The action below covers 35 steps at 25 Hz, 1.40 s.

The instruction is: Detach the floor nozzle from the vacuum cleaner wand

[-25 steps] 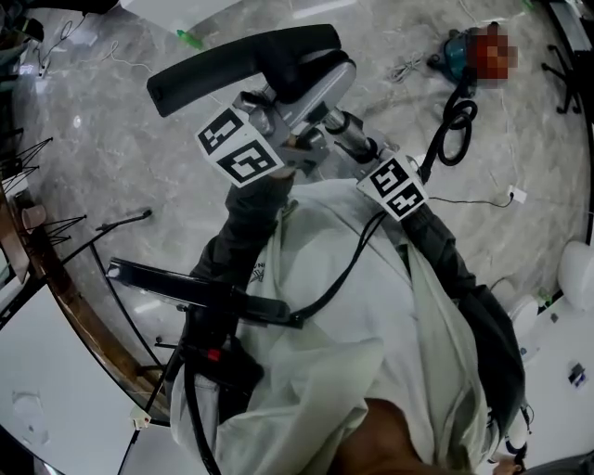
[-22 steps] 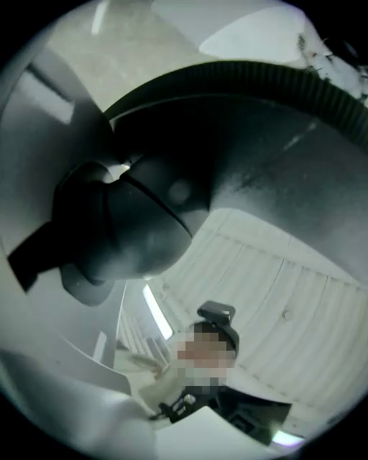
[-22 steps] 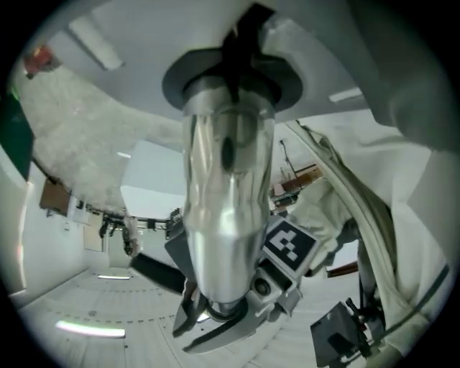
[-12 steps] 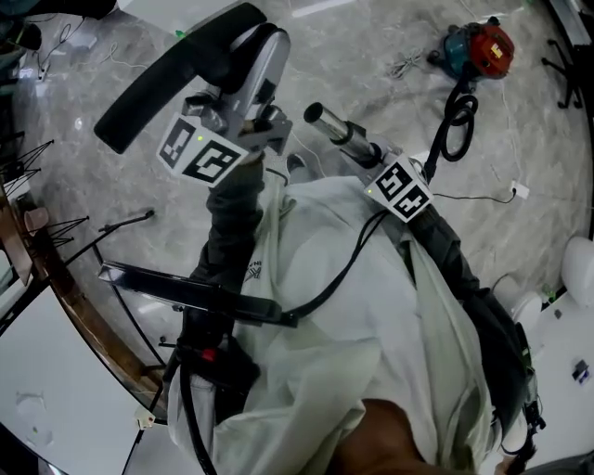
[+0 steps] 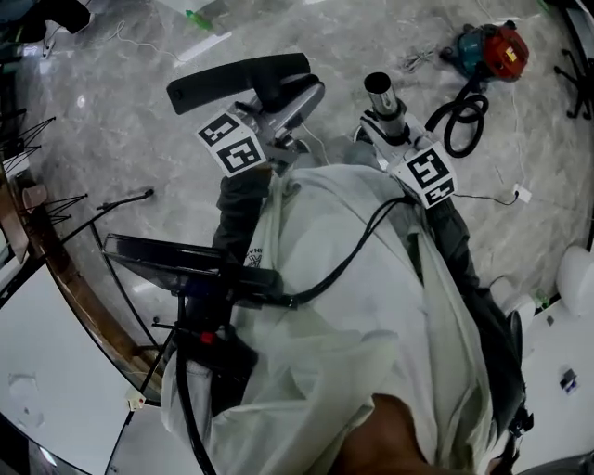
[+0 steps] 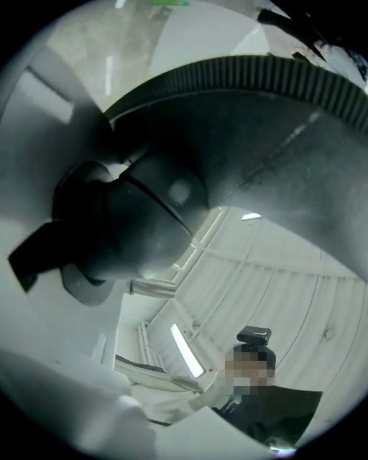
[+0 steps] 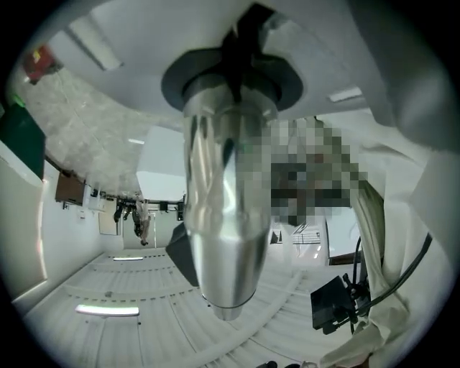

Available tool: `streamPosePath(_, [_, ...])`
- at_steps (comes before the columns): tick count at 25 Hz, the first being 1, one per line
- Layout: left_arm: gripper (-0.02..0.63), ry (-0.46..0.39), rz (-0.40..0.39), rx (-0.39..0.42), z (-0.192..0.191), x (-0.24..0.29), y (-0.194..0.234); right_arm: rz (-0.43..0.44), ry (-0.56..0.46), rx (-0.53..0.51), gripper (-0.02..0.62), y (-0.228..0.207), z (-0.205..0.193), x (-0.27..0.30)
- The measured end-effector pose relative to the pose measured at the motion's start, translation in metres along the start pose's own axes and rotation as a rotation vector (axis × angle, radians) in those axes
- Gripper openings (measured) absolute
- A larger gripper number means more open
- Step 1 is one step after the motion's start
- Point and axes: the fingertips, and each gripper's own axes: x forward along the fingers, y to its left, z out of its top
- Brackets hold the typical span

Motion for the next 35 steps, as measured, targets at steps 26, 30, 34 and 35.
streamPosePath(26, [0.075, -0.070, -0.014, -0.138, -0.023, -0.010, -0.008, -0.029, 0.015, -0.022, 0.041, 0.017, -0.006, 0.017])
streamPosePath(30, [0.075, -0.097, -0.050, -0.146, -0.023, -0.009, -0.016, -0.034, 0.012, -0.023, 0.041, 0.018, -0.007, 0.016])
streamPosePath(34, [0.075, -0.161, -0.086, -0.183, -0.016, -0.012, -0.019, -0.051, 0.006, -0.016, 0.041, 0.018, -0.007, 0.014])
streamPosePath(35, [0.075, -0.168, -0.084, -0.191, -0.014, -0.013, -0.018, -0.053, 0.004, -0.019, 0.041, 0.018, -0.006, 0.014])
